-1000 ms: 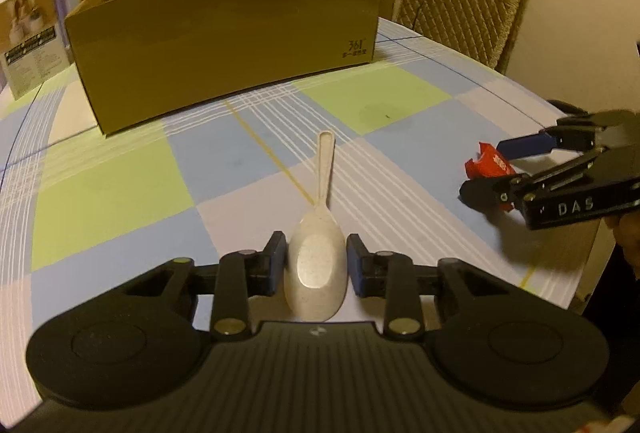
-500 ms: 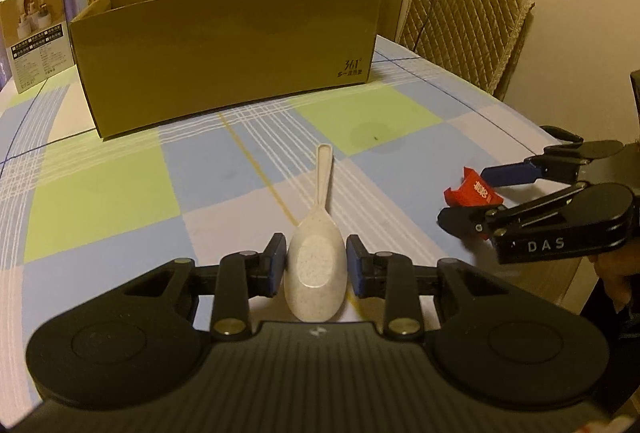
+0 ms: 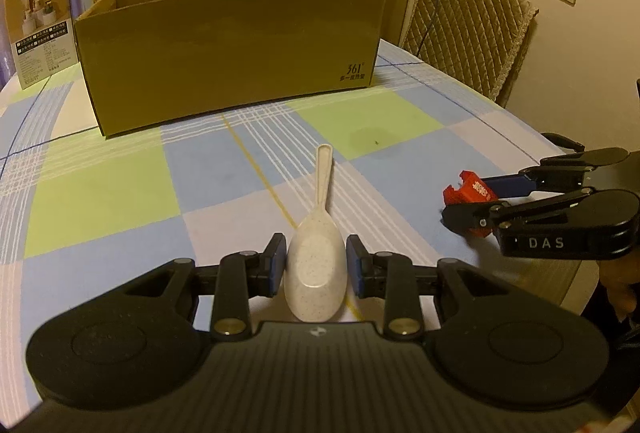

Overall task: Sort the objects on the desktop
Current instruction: 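Lift and carry the spoon and candy packet over the cardboard box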

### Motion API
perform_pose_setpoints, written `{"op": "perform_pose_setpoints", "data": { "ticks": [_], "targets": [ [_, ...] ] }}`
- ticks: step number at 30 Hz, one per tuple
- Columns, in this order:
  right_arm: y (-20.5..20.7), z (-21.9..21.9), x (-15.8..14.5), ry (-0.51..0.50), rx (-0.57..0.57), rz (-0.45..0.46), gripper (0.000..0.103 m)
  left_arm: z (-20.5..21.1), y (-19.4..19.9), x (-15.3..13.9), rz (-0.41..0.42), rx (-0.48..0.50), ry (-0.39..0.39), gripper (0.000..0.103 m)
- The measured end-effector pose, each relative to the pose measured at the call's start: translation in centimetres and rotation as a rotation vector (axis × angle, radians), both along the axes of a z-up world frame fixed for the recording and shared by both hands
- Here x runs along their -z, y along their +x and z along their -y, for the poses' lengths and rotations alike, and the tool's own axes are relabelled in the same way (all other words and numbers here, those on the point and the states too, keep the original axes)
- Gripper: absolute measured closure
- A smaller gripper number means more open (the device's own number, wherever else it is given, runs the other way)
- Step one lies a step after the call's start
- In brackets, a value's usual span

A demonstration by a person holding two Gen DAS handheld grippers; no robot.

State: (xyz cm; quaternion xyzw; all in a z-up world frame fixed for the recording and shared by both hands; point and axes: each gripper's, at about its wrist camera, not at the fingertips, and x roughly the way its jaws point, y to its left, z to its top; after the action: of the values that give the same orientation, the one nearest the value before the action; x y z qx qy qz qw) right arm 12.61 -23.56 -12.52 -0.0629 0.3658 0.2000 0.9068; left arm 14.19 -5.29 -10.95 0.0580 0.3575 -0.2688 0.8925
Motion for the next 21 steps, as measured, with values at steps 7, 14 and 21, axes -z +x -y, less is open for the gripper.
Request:
{"op": "perform_pose_setpoints", "data": {
  "ticks": [7,14,21],
  "targets": [
    [-0.3,-0.1,-0.9,0.007,0.011,0.055,0.062,-0.1,-0.3,-0.5,0.014,-0.016,-0.003,0.076],
    [-0.5,-0.2,-1.3,0.004,0.012,0.088,0.062,-0.3,-0.5,-1.1,0.036,-0.046,0.003,0.076],
    [-0.8,-0.4,-1.6,0.004,0.007,0.107,0.062,-0.3,-0.7,-1.6,0.054,-0.058,0.014,0.076]
  ]
}}
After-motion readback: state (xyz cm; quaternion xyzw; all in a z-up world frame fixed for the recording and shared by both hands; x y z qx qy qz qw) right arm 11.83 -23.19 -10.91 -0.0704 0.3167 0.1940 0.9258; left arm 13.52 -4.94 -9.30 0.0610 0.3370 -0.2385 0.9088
